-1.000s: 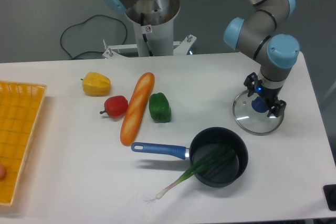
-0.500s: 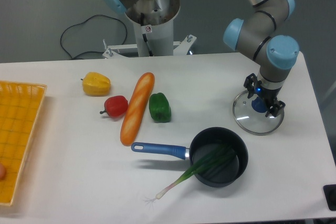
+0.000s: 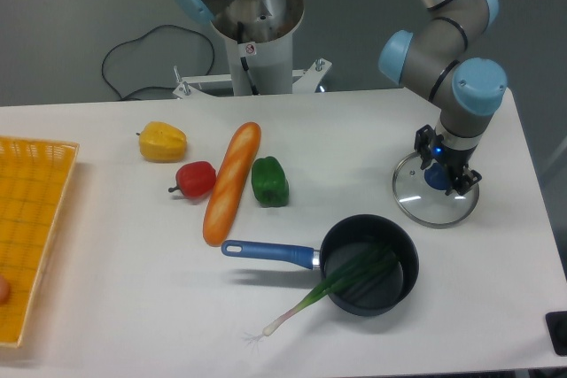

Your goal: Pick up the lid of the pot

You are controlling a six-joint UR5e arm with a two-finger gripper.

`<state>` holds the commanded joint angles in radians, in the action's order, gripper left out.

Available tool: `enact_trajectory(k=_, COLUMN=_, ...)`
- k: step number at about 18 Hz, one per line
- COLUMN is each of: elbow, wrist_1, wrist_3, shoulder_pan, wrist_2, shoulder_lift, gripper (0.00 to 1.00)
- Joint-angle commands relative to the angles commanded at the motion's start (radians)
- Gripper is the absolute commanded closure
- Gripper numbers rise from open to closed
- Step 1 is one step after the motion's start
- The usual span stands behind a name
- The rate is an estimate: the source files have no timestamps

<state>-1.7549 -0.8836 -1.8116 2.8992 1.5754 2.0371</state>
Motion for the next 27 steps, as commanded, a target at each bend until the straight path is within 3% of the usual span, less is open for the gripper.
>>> enact_trajectory(k=7, elbow=0.002, wrist_1=0.000, wrist_3=0.000, shoulder_pan=-0.002, wrist_2=0.000, shoulder_lift=0.000, gripper=0.40)
enact_trajectory(k=15, elbow=0.044, wrist_1=-0.020, wrist_3=0.003, shoulder_pan=-0.003, wrist_2=0.009, shoulder_lift=-0.006, gripper=0.41)
enact_trajectory(k=27, elbow=0.170, wrist_1=-0.201, wrist_3=0.014, shoulder_pan=-0.017, wrist_2=0.015, shoulder_lift=-0.009, gripper=0.41)
